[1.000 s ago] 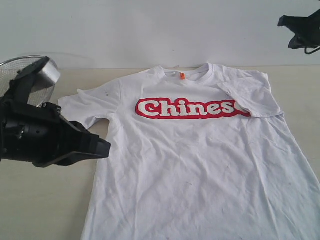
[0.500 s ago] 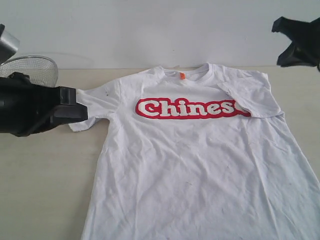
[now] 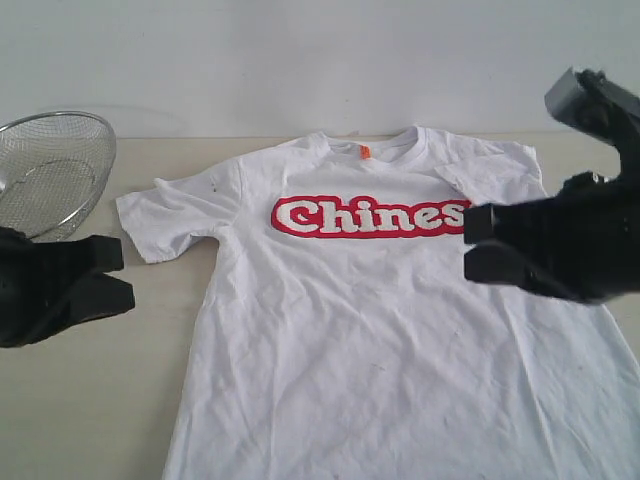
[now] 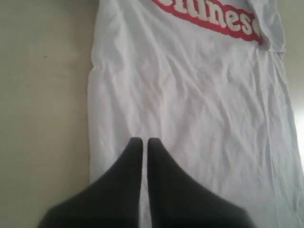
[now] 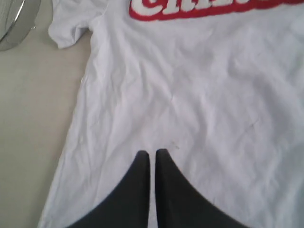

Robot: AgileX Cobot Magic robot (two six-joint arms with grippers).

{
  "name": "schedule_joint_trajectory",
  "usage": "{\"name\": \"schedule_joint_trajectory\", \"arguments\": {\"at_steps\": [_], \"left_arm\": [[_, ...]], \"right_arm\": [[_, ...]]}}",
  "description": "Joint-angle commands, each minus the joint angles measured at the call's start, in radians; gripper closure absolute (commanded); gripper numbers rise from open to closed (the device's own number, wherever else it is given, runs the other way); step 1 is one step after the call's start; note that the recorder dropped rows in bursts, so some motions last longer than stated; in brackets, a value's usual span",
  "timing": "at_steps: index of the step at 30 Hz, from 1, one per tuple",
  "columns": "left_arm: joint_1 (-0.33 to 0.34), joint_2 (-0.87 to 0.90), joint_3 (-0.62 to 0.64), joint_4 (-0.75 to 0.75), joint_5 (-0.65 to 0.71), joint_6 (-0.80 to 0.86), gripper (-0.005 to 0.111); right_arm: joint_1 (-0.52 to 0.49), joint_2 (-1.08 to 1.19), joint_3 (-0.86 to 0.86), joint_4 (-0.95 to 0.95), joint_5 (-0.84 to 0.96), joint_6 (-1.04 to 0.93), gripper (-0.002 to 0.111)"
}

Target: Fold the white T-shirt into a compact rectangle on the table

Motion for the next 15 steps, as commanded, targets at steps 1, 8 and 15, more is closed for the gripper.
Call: {"name": "schedule_joint_trajectory", "arguments": {"at_steps": [1,8,15], "left_arm": [[0.033,-0.001,0.016,-0.001,-0.016,-0.022,0.102],[0.21,0.02,0.006,-0.01,0.018,-0.004,0.073],[0.346,0.237,-0.137,-0.101,0.209,0.143,0.057]], "right_arm": [[0.062,-0.143,0.093,0.009,-0.018,0.009,0.108],[0.104,-0.365,0.124,0.013,0.086,0.027,0.108],[0.104,-0.459,0.124,0.013,0.114,0.001,0.108]]}}
